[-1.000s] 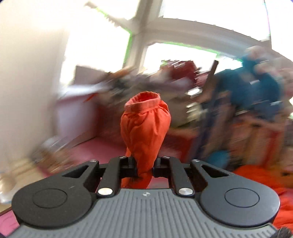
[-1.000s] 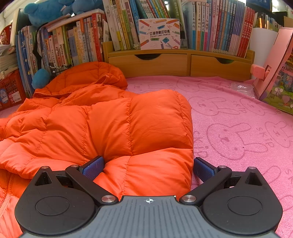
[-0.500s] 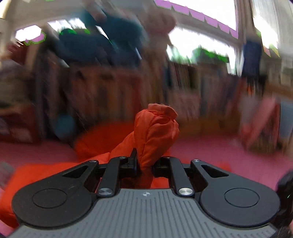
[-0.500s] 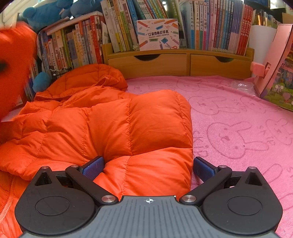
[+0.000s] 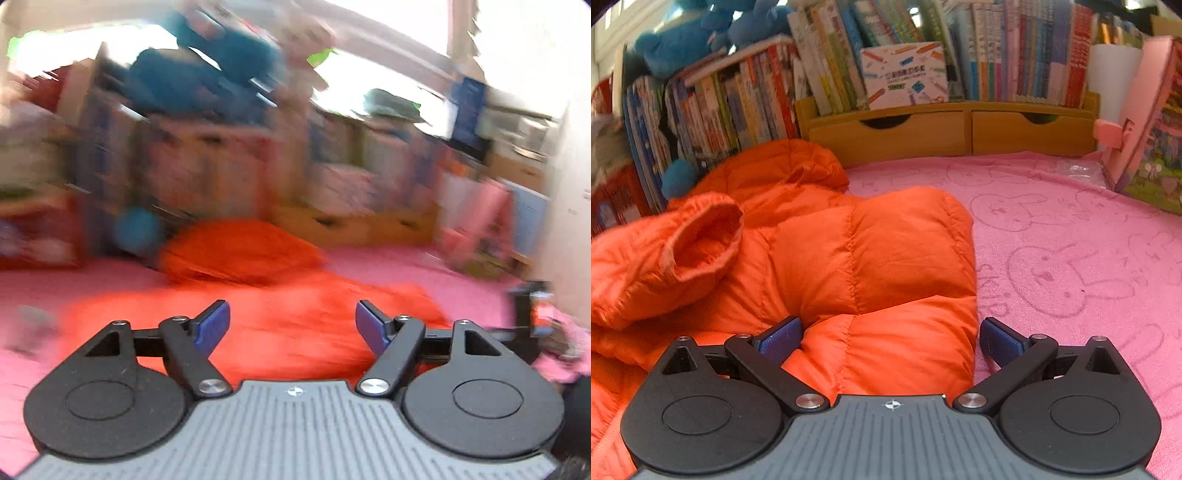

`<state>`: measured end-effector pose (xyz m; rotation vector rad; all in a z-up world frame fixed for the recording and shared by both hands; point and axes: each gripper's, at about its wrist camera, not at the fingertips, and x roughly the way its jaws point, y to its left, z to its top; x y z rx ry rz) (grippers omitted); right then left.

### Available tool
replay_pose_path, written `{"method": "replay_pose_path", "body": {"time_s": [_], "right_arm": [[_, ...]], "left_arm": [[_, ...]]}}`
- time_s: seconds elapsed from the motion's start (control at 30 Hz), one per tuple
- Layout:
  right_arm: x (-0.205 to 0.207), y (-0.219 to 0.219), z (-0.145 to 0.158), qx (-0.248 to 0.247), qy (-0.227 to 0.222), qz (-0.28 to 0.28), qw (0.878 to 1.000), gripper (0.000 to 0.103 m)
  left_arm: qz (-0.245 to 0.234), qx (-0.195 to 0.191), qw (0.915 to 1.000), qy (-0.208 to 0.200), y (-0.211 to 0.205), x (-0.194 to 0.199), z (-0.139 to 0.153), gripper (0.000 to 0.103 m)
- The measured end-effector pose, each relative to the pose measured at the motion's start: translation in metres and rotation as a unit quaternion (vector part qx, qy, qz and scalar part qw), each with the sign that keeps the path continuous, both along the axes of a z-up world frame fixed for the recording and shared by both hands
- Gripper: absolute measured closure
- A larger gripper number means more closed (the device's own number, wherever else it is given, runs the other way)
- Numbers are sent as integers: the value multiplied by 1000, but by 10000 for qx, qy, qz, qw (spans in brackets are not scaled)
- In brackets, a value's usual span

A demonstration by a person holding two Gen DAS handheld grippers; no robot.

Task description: Fold clothes

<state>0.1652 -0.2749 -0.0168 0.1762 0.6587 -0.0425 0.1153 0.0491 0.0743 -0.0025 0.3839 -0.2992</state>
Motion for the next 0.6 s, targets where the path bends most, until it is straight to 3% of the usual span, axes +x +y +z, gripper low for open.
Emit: {"method": "replay_pose_path", "body": {"time_s": [0.07,0.17,0.37,0.5,0.53,0.57,0.6], "right_arm": [[-6,2,8,224,-175,55,9996,1],[-13,12,24,726,-486,321,9957,1],[-23,32,54,1706,-1059,844,9760,0],[24,65,39,1754,-213,867,9804,1],[30,69,36,1801,-95,832,9801,14],[31,72,34,1851,-91,830,9792,44],[32,74,33,1896,-89,829,9783,60]], "left_arm": [[678,291,9972,-122,26,0,-5,28],[1444,482,9882,142,60,10,-22,28],[1887,289,9800,555,89,18,-51,28],[1840,240,9813,509,88,17,-53,28],[1813,280,9820,461,88,16,-52,28],[1785,319,9825,413,88,16,-51,28],[1763,353,9830,365,87,17,-50,28]]}}
